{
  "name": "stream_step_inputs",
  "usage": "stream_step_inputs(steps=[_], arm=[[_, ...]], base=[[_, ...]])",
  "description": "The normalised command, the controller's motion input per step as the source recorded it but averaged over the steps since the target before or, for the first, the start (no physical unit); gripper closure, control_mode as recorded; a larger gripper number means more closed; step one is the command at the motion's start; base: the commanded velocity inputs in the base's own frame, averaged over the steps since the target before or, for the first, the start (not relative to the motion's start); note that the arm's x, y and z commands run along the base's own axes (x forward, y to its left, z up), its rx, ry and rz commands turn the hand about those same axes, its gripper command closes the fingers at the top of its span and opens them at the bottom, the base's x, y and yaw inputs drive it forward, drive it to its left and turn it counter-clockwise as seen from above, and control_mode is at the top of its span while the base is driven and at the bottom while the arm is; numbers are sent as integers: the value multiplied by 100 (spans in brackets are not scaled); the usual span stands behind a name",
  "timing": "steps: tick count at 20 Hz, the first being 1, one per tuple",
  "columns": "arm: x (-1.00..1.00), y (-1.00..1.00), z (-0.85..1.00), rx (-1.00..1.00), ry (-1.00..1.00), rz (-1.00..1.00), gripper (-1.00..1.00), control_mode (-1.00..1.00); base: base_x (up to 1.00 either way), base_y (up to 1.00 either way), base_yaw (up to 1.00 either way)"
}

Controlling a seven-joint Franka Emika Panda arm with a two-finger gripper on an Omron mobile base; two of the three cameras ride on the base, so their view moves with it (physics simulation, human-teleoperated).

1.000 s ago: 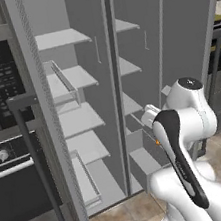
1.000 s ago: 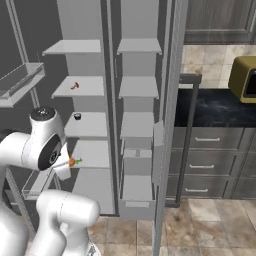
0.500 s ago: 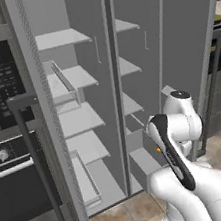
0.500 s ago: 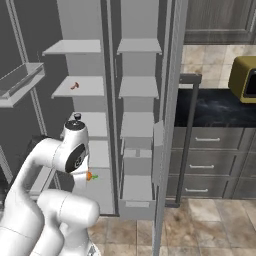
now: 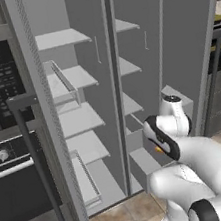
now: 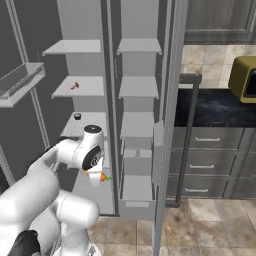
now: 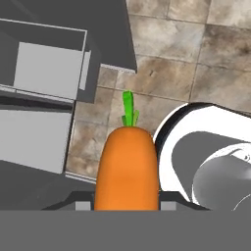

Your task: Take the carrot and mushroom from the fridge shelf and place them in the freezer drawer to begin freezing them.

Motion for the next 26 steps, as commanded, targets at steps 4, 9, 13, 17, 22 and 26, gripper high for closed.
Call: stream_step_inputs(steps=[4, 9, 13, 17, 22, 26], arm=[[55, -49, -34, 5, 7, 0, 100, -100], [55, -9, -67, 0, 10, 0, 100, -100], [69, 0, -63, 0, 7, 0, 100, -100], [50, -4, -32, 0, 6, 0, 100, -100], [54, -11, -50, 0, 8, 0, 100, -100], [52, -3, -64, 0, 12, 0, 100, -100]], base=[[0, 0, 0], [0, 0, 0], [0, 0, 0], [0, 0, 0], [0, 0, 0], [0, 0, 0]])
